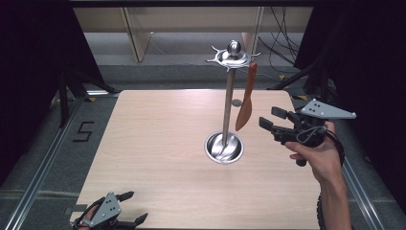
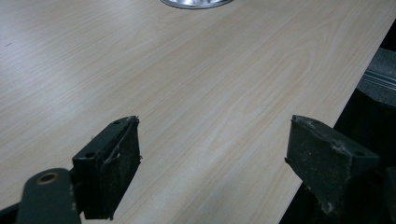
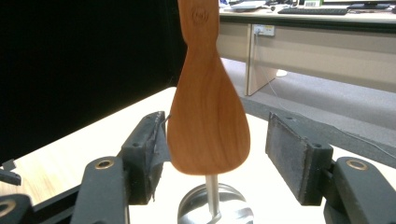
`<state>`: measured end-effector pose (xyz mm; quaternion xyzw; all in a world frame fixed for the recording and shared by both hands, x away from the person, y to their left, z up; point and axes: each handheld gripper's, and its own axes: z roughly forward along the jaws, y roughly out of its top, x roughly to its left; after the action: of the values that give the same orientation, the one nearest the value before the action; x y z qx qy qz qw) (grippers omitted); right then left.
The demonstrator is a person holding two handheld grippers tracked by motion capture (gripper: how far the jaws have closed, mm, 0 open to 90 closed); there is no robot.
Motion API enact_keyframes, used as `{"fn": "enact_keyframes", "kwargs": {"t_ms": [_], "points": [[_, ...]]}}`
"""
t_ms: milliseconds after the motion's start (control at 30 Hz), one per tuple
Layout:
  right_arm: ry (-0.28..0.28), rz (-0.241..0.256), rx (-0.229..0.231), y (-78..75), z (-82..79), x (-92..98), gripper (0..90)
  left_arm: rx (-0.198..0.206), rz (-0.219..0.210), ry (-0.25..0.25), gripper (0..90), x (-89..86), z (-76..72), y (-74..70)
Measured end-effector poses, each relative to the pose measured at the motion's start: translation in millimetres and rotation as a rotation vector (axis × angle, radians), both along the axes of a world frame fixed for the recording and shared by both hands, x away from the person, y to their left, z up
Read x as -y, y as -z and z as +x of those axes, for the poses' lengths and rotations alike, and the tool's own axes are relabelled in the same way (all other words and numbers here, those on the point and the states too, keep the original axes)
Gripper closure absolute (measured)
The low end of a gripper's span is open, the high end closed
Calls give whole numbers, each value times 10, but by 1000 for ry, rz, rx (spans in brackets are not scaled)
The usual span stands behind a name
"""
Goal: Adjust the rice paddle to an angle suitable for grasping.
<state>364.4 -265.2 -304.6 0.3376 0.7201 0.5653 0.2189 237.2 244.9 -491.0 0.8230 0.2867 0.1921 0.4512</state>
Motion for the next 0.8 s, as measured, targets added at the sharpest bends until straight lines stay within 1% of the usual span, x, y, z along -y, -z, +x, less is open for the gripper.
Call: {"fn": "enact_keyframes", "kwargs": {"t_ms": [33, 67, 100, 133, 167, 200, 233, 267, 300, 333, 367, 400, 433, 467, 500, 533, 567, 600, 633, 667, 700, 733, 800], "points": [[-5, 1, -13, 26, -15, 1, 392, 2, 2, 1, 169, -1, 1, 0], [3, -5, -16, 52, -30, 5, 389, 1, 0, 1, 168, 0, -1, 0], [-2, -10, -11, 85, -36, 14, 388, 2, 2, 2, 169, -1, -2, -1], [-16, 25, -20, 165, -58, 11, 388, -17, -3, 0, 169, 2, -11, -1], [-16, 25, -20, 165, -58, 11, 388, -21, -14, 1, 169, 11, -13, 2], [-34, 25, -39, 196, -49, 17, 386, -1, -11, 3, 169, 13, -7, 6], [-31, 15, -46, 218, -47, 22, 386, -3, -11, 4, 169, 17, -9, 6], [-23, 12, -56, 243, -54, 33, 385, -8, -24, -2, 168, 20, -16, 5], [-22, 29, -70, 265, -59, 29, 385, 4, -9, 16, 169, 7, -1, -7], [-32, 17, -67, 282, -49, 41, 385, -15, -27, 0, 169, 16, -13, 0], [-20, 19, -84, 293, -63, 38, 384, -10, -32, -6, 168, 17, -15, 4], [-24, 7, -72, 310, -50, 48, 384, -10, 4, 0, 168, -9, -8, -9], [-14, 6, -75, 322, -56, 46, 384, -5, 7, 2, 168, -12, -4, -10], [-14, 3, -77, 334, -54, 48, 384, 15, 20, 17, 168, -18, 11, -14], [-15, 3, -84, 344, -54, 45, 383, -13, -11, -3, 168, 5, -11, -1], [-17, 3, -91, 359, -62, 39, 383, -5, -8, 4, 168, 5, -8, -3], [-19, -17, -88, 375, -52, 45, 381, -11, -5, 7, 169, 4, -9, -6], [-19, -17, -88, 375, -52, 45, 381, 8, 9, 22, 169, -4, 6, -11], [-20, -17, -77, 384, -46, 42, 381, -19, -12, 0, 168, 7, -13, -2], [-23, -17, -89, 397, -48, 31, 380, -1, -9, 1, 168, 5, -6, 0], [-24, -10, -102, 409, -55, 17, 377, -12, -10, -3, 168, 4, -10, 0], [-26, -25, -96, 419, -50, 12, 376, -13, -12, -3, 168, 5, -11, 0], [-31, -33, -111, 448, -62, -14, 369, -3, -9, 2, 168, 9, -7, -2]]}}
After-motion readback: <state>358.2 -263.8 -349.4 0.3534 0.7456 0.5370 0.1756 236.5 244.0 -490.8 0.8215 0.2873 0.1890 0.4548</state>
